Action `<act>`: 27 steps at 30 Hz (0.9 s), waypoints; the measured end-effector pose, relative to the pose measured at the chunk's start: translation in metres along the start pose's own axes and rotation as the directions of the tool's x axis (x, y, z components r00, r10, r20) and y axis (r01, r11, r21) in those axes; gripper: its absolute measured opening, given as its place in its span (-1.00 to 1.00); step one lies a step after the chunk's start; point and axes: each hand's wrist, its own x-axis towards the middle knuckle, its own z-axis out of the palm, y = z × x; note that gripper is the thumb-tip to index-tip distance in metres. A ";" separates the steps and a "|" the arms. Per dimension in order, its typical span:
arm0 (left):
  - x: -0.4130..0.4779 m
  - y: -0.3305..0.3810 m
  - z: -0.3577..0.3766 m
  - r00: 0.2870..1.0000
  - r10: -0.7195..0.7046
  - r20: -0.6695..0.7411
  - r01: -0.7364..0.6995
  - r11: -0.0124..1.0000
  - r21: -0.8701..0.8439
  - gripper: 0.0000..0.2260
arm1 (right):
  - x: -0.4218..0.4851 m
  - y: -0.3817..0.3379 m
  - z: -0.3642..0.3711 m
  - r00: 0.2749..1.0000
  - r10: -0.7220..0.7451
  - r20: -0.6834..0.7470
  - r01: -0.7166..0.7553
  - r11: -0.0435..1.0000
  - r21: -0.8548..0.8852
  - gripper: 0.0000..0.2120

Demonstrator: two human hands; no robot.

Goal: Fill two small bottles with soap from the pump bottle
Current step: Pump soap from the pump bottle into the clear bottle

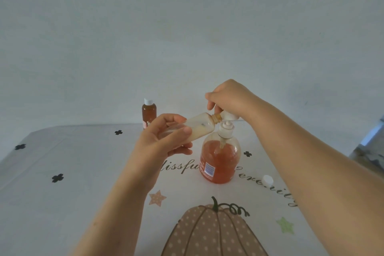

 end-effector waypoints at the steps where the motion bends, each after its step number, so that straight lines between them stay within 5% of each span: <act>1: 0.000 0.000 0.000 1.000 0.003 0.002 -0.003 1.000 0.002 -0.78 | 0.001 -0.002 -0.002 1.000 -0.010 -0.016 0.010 1.000 0.021 -0.69; 11: -0.001 -0.001 0.001 1.000 0.011 0.006 -0.011 1.000 0.003 -0.76 | 0.011 0.003 0.015 0.986 0.019 -0.164 -0.028 0.998 -0.054 -0.68; 27: 0.002 -0.002 -0.003 1.000 0.006 -0.024 -0.005 0.999 0.039 -0.73 | 0.020 0.012 0.026 0.988 0.114 -0.108 -0.122 0.990 -0.072 -0.75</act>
